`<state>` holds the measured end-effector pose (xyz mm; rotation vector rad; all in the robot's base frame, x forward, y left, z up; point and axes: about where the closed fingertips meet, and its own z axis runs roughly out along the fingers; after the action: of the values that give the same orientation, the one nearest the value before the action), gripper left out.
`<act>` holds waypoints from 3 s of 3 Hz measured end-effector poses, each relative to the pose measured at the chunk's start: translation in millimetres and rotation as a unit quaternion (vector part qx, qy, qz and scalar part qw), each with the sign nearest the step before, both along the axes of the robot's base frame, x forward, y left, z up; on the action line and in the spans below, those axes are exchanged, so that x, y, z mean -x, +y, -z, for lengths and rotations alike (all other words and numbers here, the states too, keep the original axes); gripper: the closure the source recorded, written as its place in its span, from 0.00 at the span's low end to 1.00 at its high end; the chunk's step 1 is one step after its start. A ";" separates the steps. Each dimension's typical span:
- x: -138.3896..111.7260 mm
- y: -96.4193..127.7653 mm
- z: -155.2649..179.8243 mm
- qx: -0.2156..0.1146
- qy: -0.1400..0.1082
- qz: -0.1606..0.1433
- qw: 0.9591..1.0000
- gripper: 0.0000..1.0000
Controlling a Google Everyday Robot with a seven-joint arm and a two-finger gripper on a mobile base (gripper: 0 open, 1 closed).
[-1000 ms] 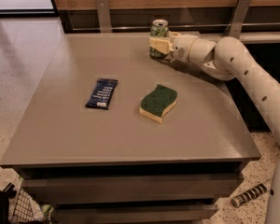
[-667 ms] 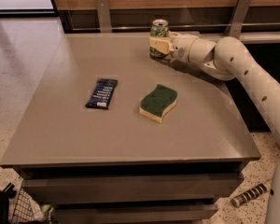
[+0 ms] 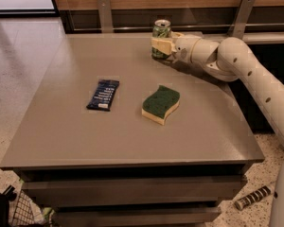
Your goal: Knock green can over
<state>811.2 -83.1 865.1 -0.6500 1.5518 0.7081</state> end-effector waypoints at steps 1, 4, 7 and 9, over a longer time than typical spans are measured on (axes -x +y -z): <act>0.0 0.1 0.0 0.000 0.000 0.000 1.000 1.00; 0.0 0.1 -0.1 0.000 0.000 0.000 1.000 1.00; 26.6 -21.1 -63.3 0.147 0.024 0.031 0.988 1.00; 43.5 -36.4 -69.1 0.234 0.102 0.030 0.967 1.00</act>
Offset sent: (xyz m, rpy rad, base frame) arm -0.0399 -0.0478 0.0647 -0.3211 0.0824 -0.1077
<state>767.7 -119.5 934.2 -0.8938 1.9453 0.3685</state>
